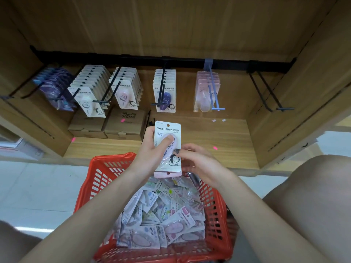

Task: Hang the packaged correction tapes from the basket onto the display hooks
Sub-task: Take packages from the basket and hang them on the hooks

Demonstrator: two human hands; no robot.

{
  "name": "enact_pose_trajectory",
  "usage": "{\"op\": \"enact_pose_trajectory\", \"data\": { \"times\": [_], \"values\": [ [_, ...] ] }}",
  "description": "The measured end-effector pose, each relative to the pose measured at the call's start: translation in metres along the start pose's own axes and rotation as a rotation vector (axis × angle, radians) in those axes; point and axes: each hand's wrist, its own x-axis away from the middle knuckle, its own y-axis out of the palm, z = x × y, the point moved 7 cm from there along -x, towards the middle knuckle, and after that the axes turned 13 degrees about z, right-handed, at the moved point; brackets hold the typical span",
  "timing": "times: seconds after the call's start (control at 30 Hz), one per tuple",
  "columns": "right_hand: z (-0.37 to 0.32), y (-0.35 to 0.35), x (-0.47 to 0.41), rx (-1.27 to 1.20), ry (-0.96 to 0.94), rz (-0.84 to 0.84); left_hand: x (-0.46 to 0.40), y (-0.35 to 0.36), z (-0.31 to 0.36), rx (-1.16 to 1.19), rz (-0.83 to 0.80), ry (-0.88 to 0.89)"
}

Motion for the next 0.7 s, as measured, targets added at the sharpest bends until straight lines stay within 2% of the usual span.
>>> {"op": "enact_pose_trajectory", "data": {
  "times": [0.4,0.5,0.7],
  "values": [
    [-0.001,0.001,0.003,-0.103,-0.035,-0.038,-0.001,-0.003,0.001,-0.089,0.017,0.091],
    [-0.002,0.000,0.001,-0.129,-0.029,-0.030,-0.002,-0.005,-0.001,-0.045,0.018,0.062],
    [-0.001,0.007,0.006,-0.130,0.028,-0.124,-0.010,-0.013,-0.006,-0.041,0.086,0.013]
  ]
}}
